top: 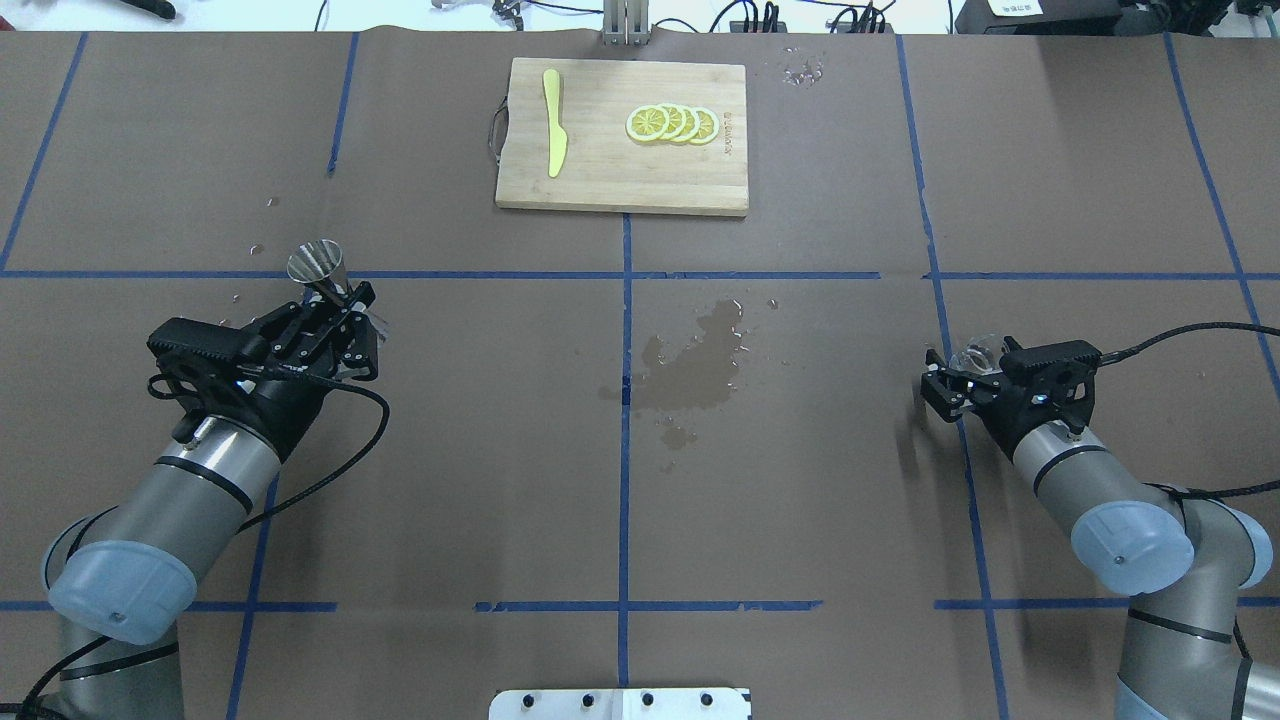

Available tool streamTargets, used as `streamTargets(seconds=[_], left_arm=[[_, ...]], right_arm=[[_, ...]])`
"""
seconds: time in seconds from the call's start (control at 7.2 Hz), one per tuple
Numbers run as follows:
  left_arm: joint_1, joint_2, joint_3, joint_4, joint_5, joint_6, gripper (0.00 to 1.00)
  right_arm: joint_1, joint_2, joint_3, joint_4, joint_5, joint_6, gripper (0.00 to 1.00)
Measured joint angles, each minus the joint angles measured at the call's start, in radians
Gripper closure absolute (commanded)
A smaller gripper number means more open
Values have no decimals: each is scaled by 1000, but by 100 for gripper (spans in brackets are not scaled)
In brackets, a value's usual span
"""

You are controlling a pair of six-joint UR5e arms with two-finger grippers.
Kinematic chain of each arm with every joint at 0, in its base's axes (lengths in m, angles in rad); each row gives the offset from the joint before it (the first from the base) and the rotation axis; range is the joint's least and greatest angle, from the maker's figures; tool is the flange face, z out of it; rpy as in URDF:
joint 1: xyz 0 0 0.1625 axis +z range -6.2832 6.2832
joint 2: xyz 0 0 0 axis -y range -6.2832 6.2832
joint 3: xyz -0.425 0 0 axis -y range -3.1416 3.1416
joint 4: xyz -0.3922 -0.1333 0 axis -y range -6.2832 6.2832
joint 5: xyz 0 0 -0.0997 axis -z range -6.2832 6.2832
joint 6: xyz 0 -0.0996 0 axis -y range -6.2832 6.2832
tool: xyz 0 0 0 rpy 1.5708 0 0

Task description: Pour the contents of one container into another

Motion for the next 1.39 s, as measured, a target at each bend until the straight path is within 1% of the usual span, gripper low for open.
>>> streamTargets(seconds=[0.42, 0.56, 0.69, 1.11, 1.25, 1.39], left_arm=[[0, -2, 0, -1, 0, 0, 100], [0, -2, -1, -1, 0, 0, 100], [0, -2, -1, -1, 0, 1, 100], [0, -1, -2, -1, 0, 1, 100], [0, -1, -2, -1, 0, 1, 100], [0, -1, -3, -1, 0, 0, 100]], right_arm=[[-8, -9, 0, 0, 0, 0, 2], [-8, -11, -1, 0, 0, 0, 5], [-8, -11, -1, 1, 0, 0, 14], [-8, -12, 0, 1, 0, 0, 32], [-8, -12, -2, 1, 0, 0, 44], [-8, -12, -3, 1, 0, -1, 63]])
